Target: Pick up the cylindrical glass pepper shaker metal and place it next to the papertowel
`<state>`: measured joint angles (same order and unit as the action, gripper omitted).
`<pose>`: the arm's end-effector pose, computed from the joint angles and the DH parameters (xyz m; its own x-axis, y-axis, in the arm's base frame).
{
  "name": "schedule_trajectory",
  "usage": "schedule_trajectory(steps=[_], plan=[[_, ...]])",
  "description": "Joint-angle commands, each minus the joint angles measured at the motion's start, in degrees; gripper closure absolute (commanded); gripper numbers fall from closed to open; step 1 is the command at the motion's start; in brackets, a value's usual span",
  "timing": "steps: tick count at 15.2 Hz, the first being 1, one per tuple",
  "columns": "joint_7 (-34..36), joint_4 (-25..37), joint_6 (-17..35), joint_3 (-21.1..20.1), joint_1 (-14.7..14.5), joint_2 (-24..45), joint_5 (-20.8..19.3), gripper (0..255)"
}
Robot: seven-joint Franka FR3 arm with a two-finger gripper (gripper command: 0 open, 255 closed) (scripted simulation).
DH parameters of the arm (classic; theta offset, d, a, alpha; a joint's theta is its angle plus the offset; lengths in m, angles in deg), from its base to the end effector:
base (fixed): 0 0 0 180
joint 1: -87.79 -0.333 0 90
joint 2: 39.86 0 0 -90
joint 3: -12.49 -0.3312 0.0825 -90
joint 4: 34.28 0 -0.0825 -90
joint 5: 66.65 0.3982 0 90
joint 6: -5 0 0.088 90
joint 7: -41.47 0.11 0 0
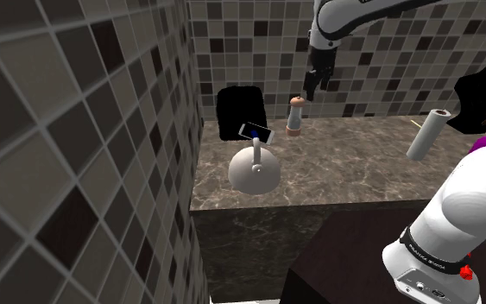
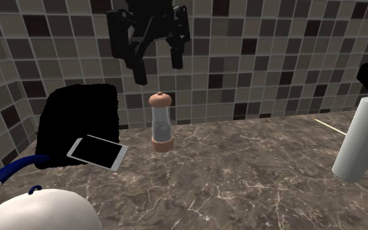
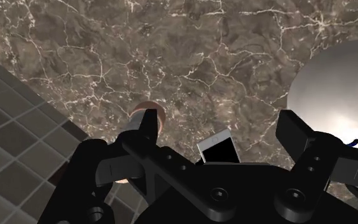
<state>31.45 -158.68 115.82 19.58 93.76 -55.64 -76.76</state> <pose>0.4697 -0.1259 0.5182 0.9999 0.0114 0.0096 0.0100 -0.9905 0.1369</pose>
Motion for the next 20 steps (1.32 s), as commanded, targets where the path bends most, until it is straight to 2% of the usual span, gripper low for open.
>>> schedule_trajectory(steps=[1,7,13,14,20], plan=[[-0.5,3.1,1.8,1.0,0.6,4.9,0.2,0],[-1.9,13.1,4.4,3.4,2.4,17.7,1.7,0],[-3.7,25.8,4.5,4.9,5.0,31.0,4.4,0],[-3.8,26.9,4.5,5.0,5.2,32.0,4.7,0],[-3.9,24.4,8.5,5.0,5.6,33.6,4.8,0]])
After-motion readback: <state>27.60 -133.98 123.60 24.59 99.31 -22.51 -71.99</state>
